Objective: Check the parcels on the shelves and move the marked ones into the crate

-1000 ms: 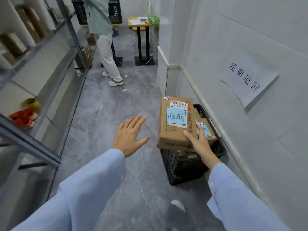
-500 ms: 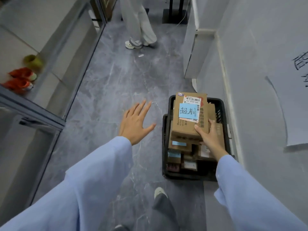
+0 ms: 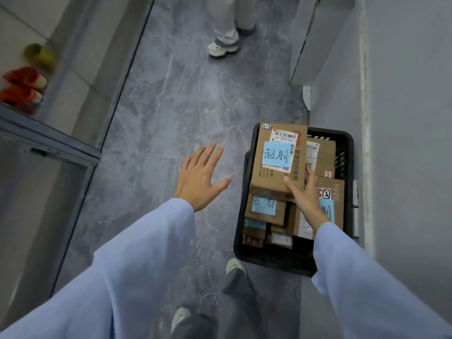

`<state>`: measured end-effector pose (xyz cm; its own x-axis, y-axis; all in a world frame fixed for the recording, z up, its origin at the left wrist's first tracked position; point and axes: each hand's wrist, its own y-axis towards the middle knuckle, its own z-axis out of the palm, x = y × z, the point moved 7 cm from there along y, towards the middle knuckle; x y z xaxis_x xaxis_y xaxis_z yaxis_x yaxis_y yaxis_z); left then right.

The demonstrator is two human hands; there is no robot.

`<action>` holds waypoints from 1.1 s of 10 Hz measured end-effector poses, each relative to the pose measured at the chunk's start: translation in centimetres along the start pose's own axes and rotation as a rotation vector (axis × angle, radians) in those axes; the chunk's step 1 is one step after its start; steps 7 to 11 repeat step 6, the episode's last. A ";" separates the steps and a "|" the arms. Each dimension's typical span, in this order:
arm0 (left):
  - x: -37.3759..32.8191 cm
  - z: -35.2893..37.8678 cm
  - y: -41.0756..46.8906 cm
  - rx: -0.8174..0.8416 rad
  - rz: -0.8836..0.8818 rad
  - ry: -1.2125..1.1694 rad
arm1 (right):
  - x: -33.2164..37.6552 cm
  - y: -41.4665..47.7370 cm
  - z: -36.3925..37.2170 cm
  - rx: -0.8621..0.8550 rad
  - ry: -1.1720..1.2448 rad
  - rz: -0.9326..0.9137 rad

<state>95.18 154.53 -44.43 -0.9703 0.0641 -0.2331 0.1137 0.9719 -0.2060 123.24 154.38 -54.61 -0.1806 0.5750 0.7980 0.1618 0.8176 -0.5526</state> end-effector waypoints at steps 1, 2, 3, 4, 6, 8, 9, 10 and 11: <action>0.3 0.3 0.2 0.000 -0.010 0.002 | -0.6 0.8 0.1 0.013 -0.022 -0.015; 0.4 0.4 0.1 0.016 -0.027 -0.011 | -0.8 1.4 0.2 -0.001 -0.040 -0.001; 0.3 0.4 -0.2 0.009 -0.036 -0.016 | -1.1 2.0 -0.2 -0.036 -0.071 0.012; 0.5 0.2 -0.7 0.011 -0.061 -0.019 | -0.4 1.9 -0.6 -0.067 -0.141 -0.004; 1.3 -1.7 -2.5 -0.047 -0.094 -0.050 | 3.2 0.2 0.0 -0.175 -0.402 -0.228; 1.3 -1.7 -2.5 -0.047 -0.094 -0.050 | 3.2 0.2 0.0 -0.175 -0.402 -0.228; 1.3 -1.7 -2.5 -0.047 -0.094 -0.050 | 3.2 0.2 0.0 -0.175 -0.402 -0.228; 1.3 -1.7 -2.5 -0.047 -0.094 -0.050 | 3.2 0.2 0.0 -0.175 -0.402 -0.228; 1.3 -1.7 -2.5 -0.047 -0.094 -0.050 | 3.2 0.2 0.0 -0.175 -0.402 -0.228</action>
